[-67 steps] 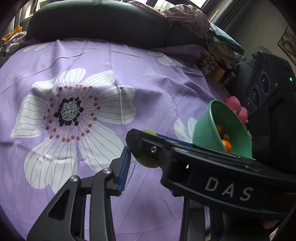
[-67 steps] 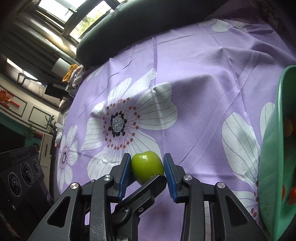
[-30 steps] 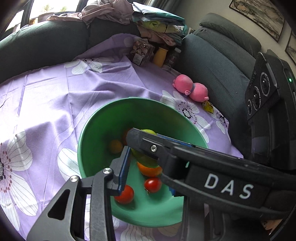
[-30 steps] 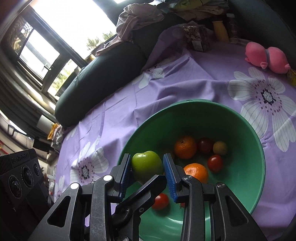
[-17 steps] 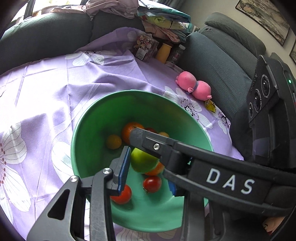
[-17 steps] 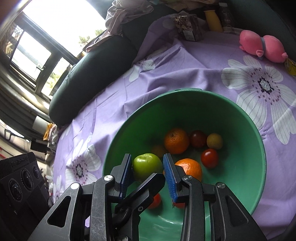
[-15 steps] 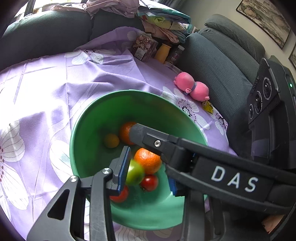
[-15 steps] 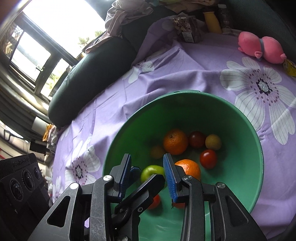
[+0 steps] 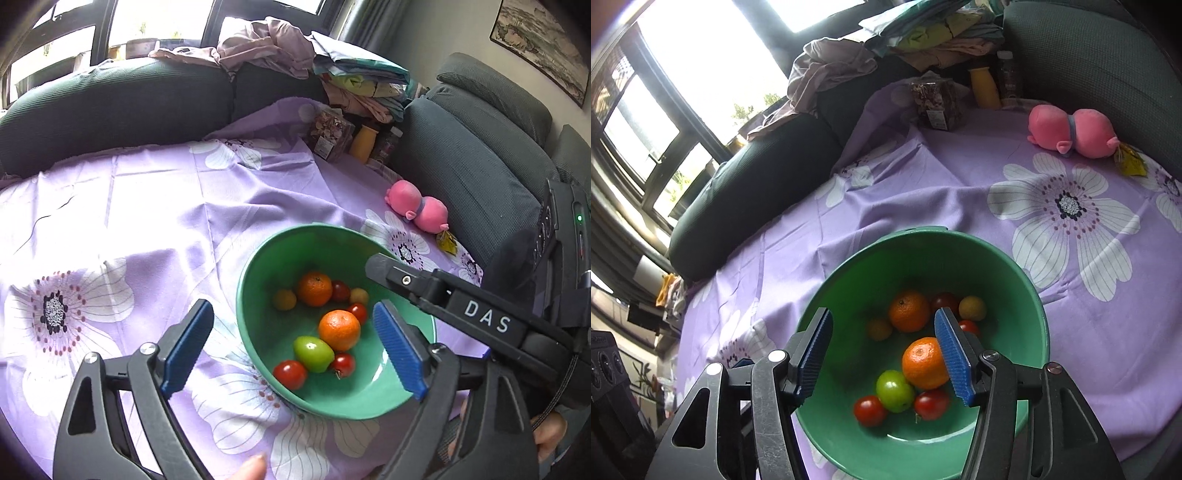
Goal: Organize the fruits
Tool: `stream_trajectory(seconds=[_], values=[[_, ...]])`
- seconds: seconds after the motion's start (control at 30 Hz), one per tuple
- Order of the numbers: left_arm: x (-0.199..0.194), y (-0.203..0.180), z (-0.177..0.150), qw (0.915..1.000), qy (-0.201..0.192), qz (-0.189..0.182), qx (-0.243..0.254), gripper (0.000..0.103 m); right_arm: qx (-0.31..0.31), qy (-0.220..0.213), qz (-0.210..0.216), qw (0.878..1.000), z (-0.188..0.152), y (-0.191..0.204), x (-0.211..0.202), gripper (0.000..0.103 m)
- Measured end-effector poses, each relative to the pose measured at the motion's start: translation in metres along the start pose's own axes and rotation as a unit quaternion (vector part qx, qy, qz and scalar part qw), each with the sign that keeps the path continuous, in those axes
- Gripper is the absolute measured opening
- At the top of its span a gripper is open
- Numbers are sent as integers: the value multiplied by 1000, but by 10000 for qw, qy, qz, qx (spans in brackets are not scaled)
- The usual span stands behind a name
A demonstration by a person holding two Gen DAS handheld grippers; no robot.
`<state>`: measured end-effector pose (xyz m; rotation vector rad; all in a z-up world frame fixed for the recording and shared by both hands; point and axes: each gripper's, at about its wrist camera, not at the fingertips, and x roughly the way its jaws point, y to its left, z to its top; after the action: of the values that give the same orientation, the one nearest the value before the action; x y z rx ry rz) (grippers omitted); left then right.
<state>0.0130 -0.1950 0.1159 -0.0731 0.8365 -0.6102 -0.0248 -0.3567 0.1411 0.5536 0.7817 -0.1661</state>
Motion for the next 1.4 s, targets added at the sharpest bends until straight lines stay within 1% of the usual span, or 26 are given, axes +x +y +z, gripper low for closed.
stream_trajectory(seconds=[0.07, 0.13, 0.23, 0.47, 0.57, 0.77, 0.97, 1.1, 1.4], values=[[-7, 2, 0, 10000, -86, 48, 7, 98, -33, -118, -56, 9999, 0, 3, -7, 62], [-12, 3, -1, 9999, -134, 53, 46, 99, -115, -218, -199, 9995, 0, 7, -14, 63], [-15, 3, -3, 10000, -82, 34, 37, 100, -222, -296, -389, 9986, -1, 13, -19, 63], [-13, 4, -10, 9999, 49, 90, -13, 100, -398, -278, -594, 9971, -4, 21, -18, 63], [-12, 6, -10, 9999, 103, 84, -51, 100, -404, -259, -570, 9972, -5, 21, -18, 63], [-14, 7, -11, 9999, 82, 43, -110, 100, -389, -256, -671, 9967, -6, 22, -18, 63], [-16, 4, -12, 10000, 76, 7, -65, 100, -402, -259, -728, 9962, -6, 22, -18, 63], [-17, 4, -12, 9999, 61, 60, -55, 100, -386, -266, -741, 9962, -6, 22, -18, 63], [-20, 7, -13, 9999, 68, 40, -120, 100, -410, -274, -869, 9950, -7, 22, -19, 63]])
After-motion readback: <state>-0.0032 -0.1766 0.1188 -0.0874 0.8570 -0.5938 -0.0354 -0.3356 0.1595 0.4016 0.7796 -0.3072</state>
